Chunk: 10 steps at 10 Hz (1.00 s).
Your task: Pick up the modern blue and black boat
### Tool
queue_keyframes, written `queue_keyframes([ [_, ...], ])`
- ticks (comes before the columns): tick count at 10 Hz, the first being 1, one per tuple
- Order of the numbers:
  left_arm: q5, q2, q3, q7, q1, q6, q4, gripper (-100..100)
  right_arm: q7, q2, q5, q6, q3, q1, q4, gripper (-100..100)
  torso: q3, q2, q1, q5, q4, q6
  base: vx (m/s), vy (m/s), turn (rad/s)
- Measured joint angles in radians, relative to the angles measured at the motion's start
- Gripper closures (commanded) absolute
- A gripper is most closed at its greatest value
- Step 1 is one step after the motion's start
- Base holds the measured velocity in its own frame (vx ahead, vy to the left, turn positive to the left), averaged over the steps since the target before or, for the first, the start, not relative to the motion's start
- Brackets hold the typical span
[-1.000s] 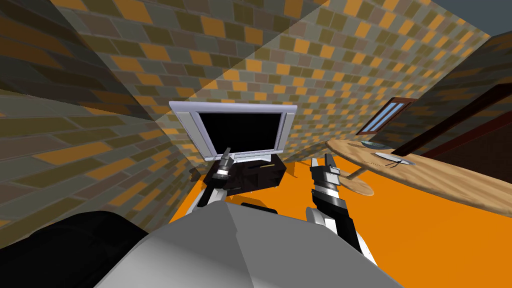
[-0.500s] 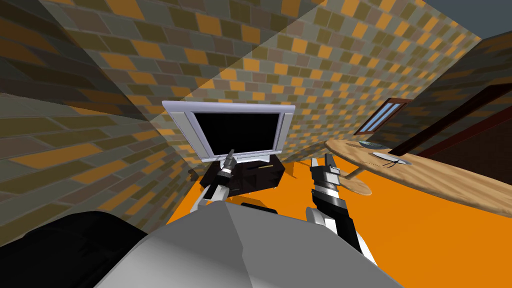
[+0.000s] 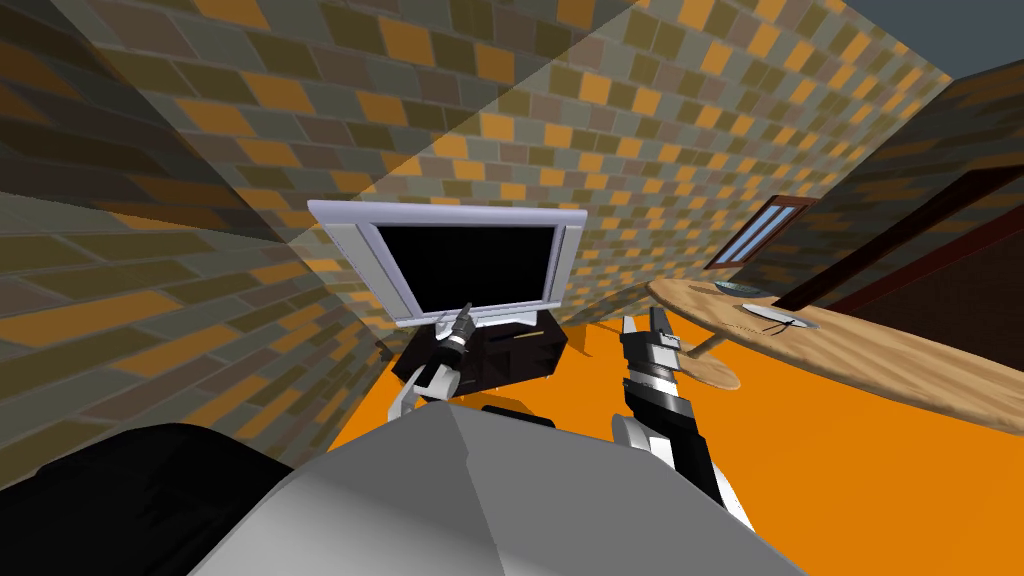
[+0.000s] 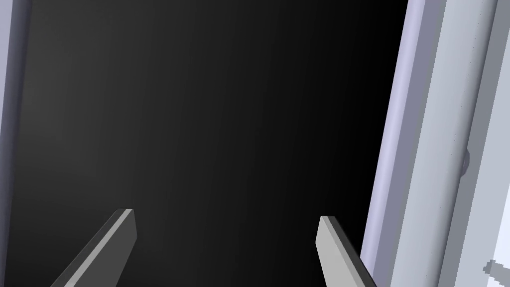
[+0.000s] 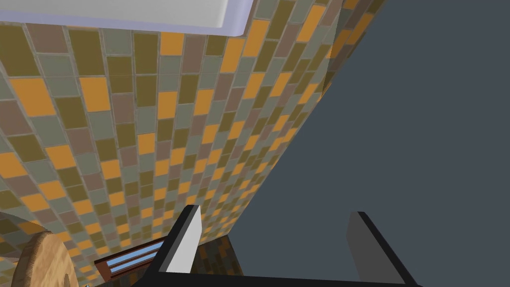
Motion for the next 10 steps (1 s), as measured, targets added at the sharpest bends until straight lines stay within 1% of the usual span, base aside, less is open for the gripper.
queue_keyframes([
  [4,0.021,0.006,0.002,0.021,-0.043,0.086,0.052,-100,0.0,0.0,0.0,0.0,0.0,0.0,0.0,0,0.0,0.0,0.0,0.0,0.0,0.0,0.035,-0.025,-0.017],
  [5,0.026,0.01,0.003,0.027,-0.048,0.104,0.059,-100,0.0,0.0,0.0,0.0,0.0,0.0,0.0,0,0.0,0.001,0.001,0.0,0.0,0.0,0.031,-0.034,-0.02],
  [6,0.033,0.01,0.004,0.033,-0.064,0.135,0.069,-100,0.0,0.0,0.0,0.0,0.0,0.0,0.0,0,0.0,0.001,0.0,0.0,0.0,0.0,0.051,-0.051,-0.035],
  [7,0.043,0.013,0.006,0.043,-0.084,0.171,0.093,-100,0.0,0.0,0.0,0.0,0.0,0.0,0.0,0,0.0,0.0,-0.001,0.0,0.0,0.0,0.041,-0.043,-0.013],
  [9,0.055,0.017,0.006,0.056,-0.111,0.215,0.139,-100,0.0,0.0,0.0,0.0,0.0,0.0,0.0,0,0.0,0.0,0.0,0.0,0.0,0.0,0.039,-0.031,-0.018],
  [10,0.06,0.02,0.007,0.062,-0.117,0.235,0.148,-100,0.0,0.0,0.0,0.0,0.0,0.0,0.0,0,0.0,0.0,0.0,0.0,0.0,0.0,0.037,-0.029,-0.022],
])
